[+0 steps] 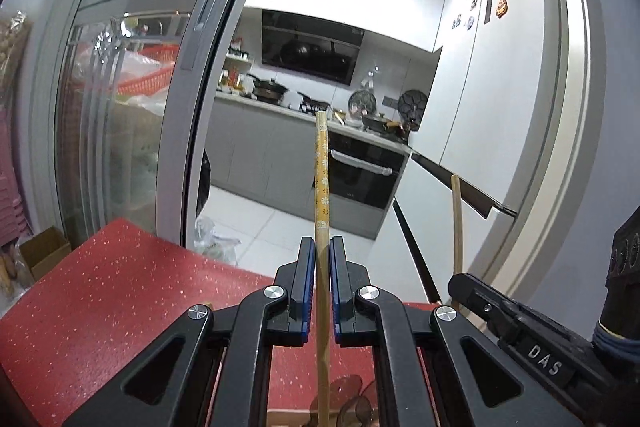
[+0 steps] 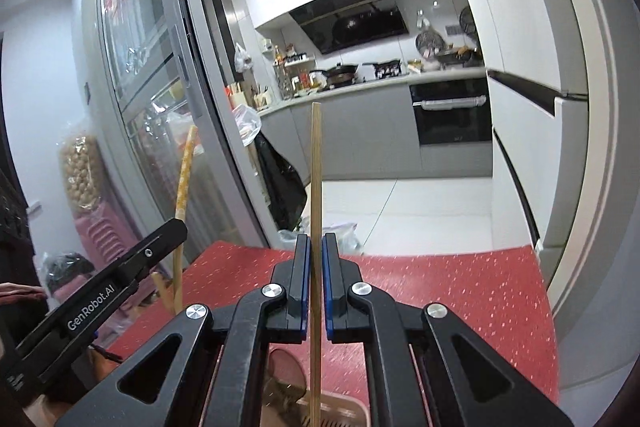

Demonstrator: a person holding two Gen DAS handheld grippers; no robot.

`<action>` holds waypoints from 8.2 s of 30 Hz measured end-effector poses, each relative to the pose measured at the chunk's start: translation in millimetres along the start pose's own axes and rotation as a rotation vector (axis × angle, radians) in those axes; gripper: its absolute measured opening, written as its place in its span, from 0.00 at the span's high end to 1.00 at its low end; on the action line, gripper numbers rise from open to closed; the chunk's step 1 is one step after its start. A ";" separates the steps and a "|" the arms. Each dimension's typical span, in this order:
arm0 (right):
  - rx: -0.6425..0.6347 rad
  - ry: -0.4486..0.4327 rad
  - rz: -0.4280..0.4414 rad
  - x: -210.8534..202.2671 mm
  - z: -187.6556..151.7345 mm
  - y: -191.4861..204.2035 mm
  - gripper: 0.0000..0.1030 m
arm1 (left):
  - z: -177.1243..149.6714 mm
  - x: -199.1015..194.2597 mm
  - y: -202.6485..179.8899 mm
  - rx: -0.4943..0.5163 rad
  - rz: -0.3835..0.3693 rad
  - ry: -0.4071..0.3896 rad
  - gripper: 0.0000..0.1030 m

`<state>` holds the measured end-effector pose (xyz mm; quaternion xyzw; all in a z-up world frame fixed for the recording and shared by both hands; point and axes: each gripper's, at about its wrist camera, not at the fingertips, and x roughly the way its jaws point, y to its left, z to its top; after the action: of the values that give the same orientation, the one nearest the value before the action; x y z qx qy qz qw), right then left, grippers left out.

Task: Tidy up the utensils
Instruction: 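Lift both held chopsticks to the beige holder and lower them in, then open both tools to release the chopsticks into the holder, then move both open tools back down over the remaining utensils, then close the right tool on the blue-patterned chopstick, then close the left tool on a dark spoon while the right tool holds the blue chopstick, then carry the spoon and blue chopstick to the beige holder and lower them in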

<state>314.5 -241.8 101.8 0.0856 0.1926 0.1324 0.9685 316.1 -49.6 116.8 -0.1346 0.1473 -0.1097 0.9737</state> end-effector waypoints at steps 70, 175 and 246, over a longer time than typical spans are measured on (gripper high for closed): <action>0.064 0.467 0.001 -98.6 -153.9 16.1 0.23 | -157.7 -126.4 24.1 0.166 0.210 0.542 0.68; -0.121 0.772 -0.177 -87.9 -239.5 29.4 0.92 | -251.2 -130.2 7.5 0.233 0.172 0.849 0.00; 0.123 0.275 0.105 -109.0 -32.7 12.2 0.92 | -29.9 -112.0 18.6 -0.005 -0.039 0.285 0.64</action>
<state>201.7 -258.0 112.9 0.1356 0.3262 0.1815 0.9178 205.5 -10.6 112.6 -0.1230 0.2818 -0.1461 0.9403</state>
